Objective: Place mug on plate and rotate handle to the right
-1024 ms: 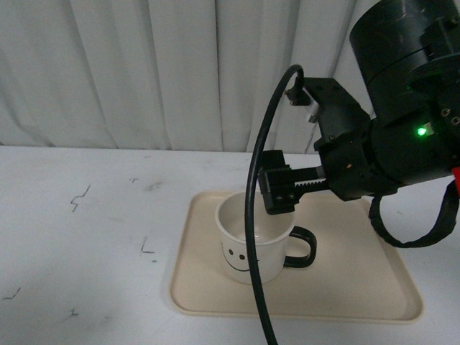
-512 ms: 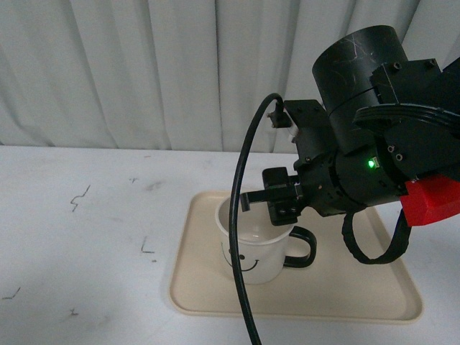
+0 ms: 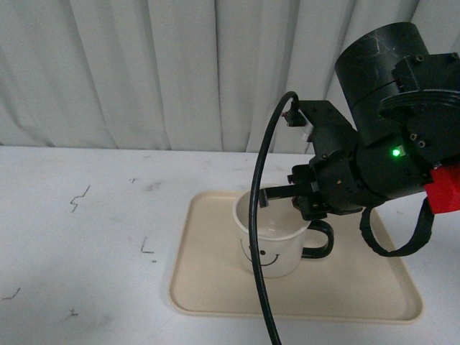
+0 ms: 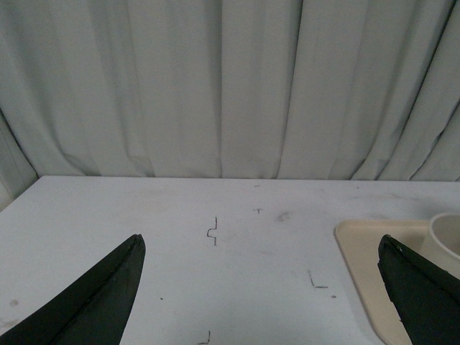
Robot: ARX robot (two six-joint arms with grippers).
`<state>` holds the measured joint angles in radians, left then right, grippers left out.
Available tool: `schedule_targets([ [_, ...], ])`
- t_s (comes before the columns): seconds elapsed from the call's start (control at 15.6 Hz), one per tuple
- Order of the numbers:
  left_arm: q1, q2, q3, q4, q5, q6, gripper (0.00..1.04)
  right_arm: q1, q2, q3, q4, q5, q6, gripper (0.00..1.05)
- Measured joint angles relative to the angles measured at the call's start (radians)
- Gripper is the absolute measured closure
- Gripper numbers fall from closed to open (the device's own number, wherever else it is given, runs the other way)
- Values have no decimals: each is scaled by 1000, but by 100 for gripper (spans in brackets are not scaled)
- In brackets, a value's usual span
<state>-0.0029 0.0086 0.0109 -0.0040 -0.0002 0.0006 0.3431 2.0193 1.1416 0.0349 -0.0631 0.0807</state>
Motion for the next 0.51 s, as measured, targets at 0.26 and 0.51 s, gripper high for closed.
schedule_targets([
  [0.26,0,0,0,0,0,0,7,-80,-35,-2,-60,-106,-133,101],
  [0.51,0,0,0,0,0,0,7,-114,-39,-2,-56,-177,-212,101],
])
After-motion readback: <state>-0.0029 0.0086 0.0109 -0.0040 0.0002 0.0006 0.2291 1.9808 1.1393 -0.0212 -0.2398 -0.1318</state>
